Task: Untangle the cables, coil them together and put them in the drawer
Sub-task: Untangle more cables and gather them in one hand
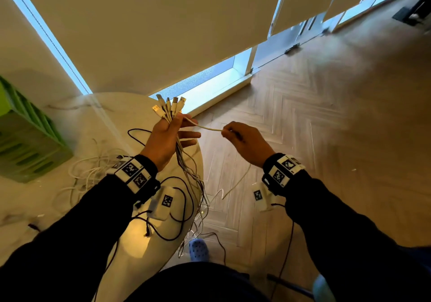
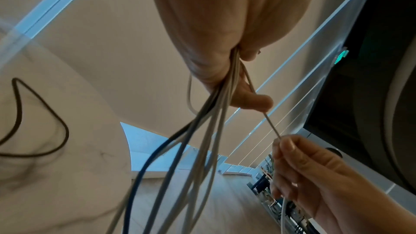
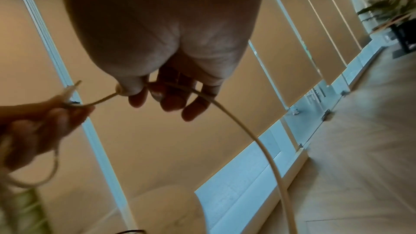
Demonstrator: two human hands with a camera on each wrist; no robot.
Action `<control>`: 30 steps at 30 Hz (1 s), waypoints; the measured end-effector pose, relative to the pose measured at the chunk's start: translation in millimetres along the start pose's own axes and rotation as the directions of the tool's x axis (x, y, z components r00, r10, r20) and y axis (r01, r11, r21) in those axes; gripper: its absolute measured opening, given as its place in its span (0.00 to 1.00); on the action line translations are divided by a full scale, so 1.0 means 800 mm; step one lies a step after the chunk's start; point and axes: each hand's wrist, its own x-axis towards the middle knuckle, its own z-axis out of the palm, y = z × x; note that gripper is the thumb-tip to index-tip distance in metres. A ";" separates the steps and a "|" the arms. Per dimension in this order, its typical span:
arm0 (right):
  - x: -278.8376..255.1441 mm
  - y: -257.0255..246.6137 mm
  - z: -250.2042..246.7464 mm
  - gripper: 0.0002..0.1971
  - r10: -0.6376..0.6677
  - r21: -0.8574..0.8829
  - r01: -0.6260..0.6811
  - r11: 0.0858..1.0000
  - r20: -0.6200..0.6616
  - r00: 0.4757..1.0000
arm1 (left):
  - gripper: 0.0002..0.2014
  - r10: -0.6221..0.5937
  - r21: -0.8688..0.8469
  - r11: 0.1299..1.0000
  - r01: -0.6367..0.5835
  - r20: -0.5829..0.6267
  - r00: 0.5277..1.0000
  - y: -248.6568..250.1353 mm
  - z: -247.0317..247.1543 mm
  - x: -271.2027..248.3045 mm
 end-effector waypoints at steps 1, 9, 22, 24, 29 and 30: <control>0.000 0.008 -0.003 0.12 0.023 -0.030 -0.022 0.999 0.011 1.000 | 0.19 0.005 0.029 1.000 -0.005 0.006 1.000 0.002 -0.003 -0.001; -0.019 0.068 -0.027 0.28 0.697 -0.612 -0.356 0.706 0.510 0.505 | 0.18 -0.023 -0.193 0.981 0.013 -0.046 0.999 0.019 -0.032 -0.004; 0.038 -0.113 0.115 0.12 0.077 0.102 -0.355 0.929 0.887 0.456 | 0.21 -0.063 0.109 0.993 0.037 0.247 0.967 0.051 -0.049 -0.047; 0.032 -0.093 0.121 0.15 0.140 -0.017 -0.460 0.888 0.962 0.236 | 0.21 -0.105 0.080 0.993 0.087 0.274 0.956 0.057 -0.063 -0.051; 0.043 -0.027 0.086 0.17 0.484 -0.363 -0.366 0.857 0.810 0.331 | 0.18 -0.126 -0.015 0.990 0.137 0.320 0.939 0.069 -0.098 -0.055; 0.047 -0.012 0.077 0.15 0.521 -0.429 -0.296 0.853 0.684 0.511 | 0.18 -0.109 -0.019 0.993 0.121 0.318 0.942 0.071 -0.100 -0.055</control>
